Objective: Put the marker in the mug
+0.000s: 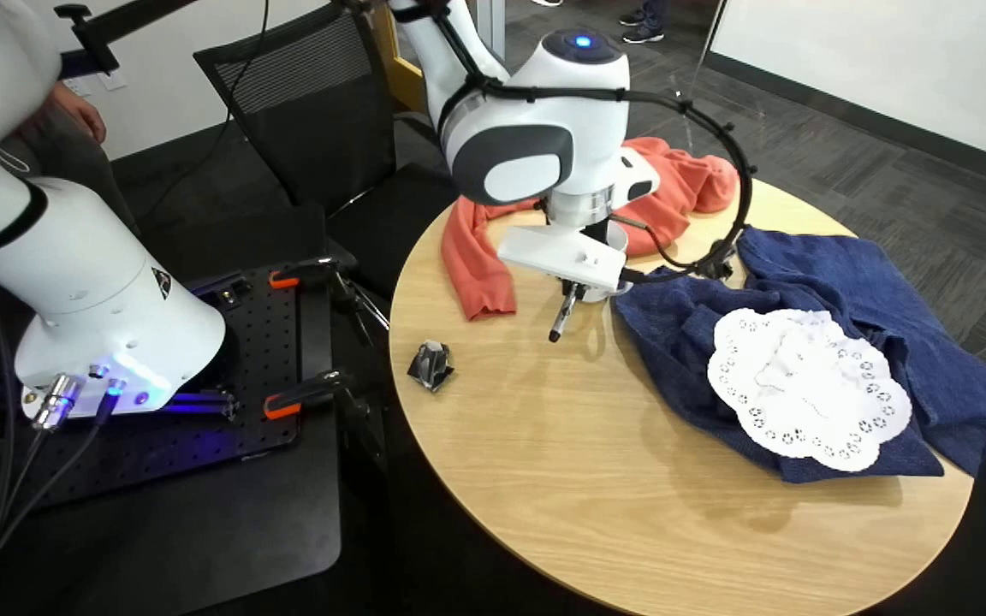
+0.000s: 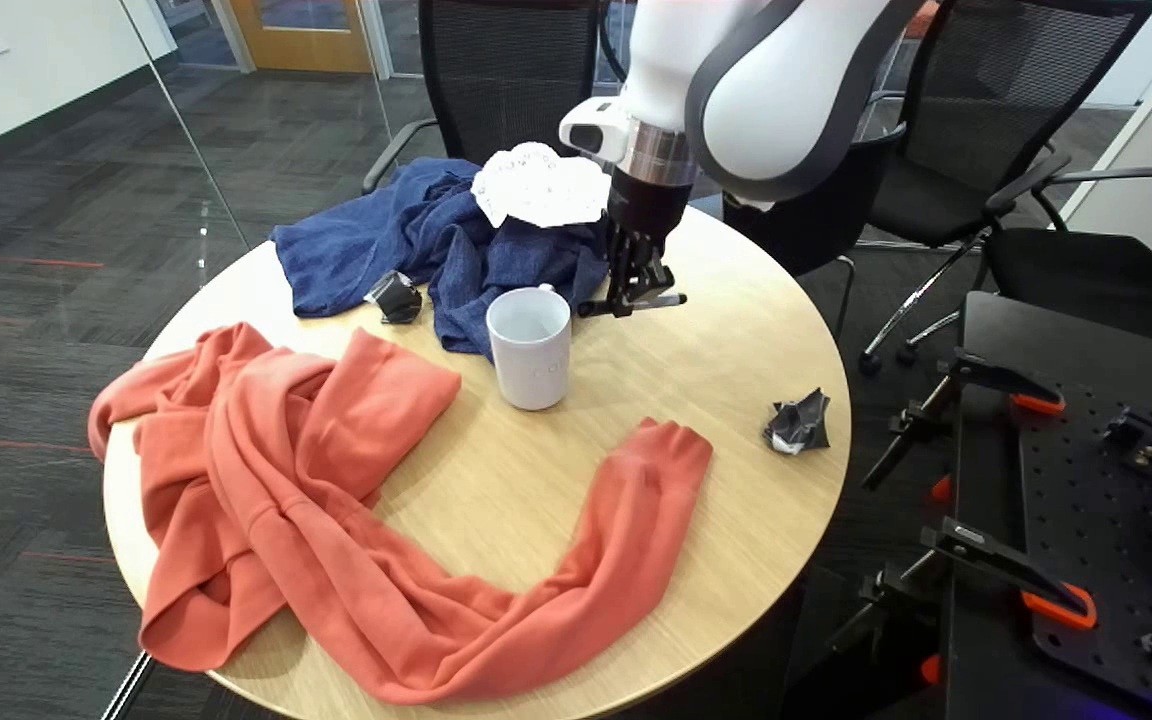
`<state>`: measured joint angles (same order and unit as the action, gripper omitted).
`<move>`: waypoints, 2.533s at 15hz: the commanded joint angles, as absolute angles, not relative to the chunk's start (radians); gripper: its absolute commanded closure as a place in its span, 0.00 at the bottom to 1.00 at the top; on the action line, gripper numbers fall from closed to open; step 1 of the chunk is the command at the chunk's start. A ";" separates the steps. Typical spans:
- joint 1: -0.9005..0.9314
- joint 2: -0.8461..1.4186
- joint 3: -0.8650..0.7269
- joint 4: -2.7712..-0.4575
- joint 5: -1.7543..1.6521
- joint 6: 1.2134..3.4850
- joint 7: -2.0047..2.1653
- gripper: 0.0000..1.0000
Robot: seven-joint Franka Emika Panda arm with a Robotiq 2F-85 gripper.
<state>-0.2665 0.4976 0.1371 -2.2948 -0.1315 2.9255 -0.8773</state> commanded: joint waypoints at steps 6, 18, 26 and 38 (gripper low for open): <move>-0.442 0.280 0.376 -2.396 0.132 2.930 -1.010 0.95; -0.749 0.321 0.782 -2.306 0.653 2.928 -1.485 0.95; -0.884 0.407 0.921 -2.269 0.801 2.919 -1.691 0.95; -1.023 0.588 1.039 -2.238 0.842 2.917 -1.867 0.95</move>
